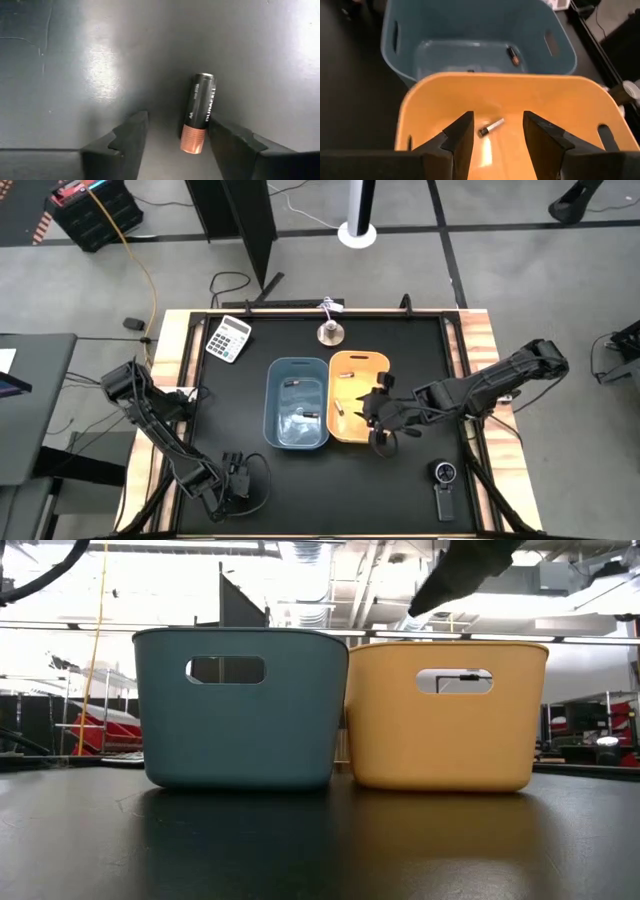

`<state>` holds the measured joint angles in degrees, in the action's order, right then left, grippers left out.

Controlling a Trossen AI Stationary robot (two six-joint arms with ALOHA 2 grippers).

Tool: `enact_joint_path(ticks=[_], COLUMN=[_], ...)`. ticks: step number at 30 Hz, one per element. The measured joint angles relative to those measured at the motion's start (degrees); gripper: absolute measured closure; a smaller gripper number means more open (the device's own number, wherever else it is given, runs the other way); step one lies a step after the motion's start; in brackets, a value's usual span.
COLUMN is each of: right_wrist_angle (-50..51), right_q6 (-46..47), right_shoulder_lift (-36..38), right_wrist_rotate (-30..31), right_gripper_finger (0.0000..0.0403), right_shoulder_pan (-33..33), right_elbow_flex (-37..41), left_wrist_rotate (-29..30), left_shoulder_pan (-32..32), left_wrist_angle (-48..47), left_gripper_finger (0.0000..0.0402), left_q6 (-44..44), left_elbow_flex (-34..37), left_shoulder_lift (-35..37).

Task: Sort batteries
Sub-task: Put the black battery into the blue bin

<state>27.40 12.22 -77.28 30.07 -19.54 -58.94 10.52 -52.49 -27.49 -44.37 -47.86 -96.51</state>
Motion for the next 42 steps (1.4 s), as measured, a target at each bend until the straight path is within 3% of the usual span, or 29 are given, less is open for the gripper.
enact_joint_path(ticks=[11,24,28,36,42], right_wrist_angle=[-4.0,-4.1,-4.0,-4.0,-4.0], right_q6=[-0.7,-0.3,-0.3,-0.3,-0.5], right_shoulder_lift=[0.0,0.0,0.0,0.0,0.0], right_wrist_rotate=[0.0,0.0,0.0,0.0,0.0], right_gripper_finger=[0.0218,0.0218,0.0218,0.0218,0.0218], right_shoulder_pan=[-2.8,-3.8,-3.8,-3.8,-3.8], right_elbow_flex=[0.0,0.0,0.0,0.0,0.0], left_wrist_rotate=[5.0,7.0,10.5,10.1,21.6], left_shoulder_pan=[0.1,0.0,0.3,-0.4,1.6], left_wrist_angle=[0.2,-4.2,-10.9,-14.6,-16.0], left_gripper_finger=[0.0362,0.0362,0.0362,0.0362,0.0362], left_q6=[0.1,1.0,2.4,7.4,14.4], left_elbow_flex=[0.2,-0.8,-1.6,-5.1,-7.7], left_shoulder_lift=[-0.2,2.1,5.9,17.3,25.8])
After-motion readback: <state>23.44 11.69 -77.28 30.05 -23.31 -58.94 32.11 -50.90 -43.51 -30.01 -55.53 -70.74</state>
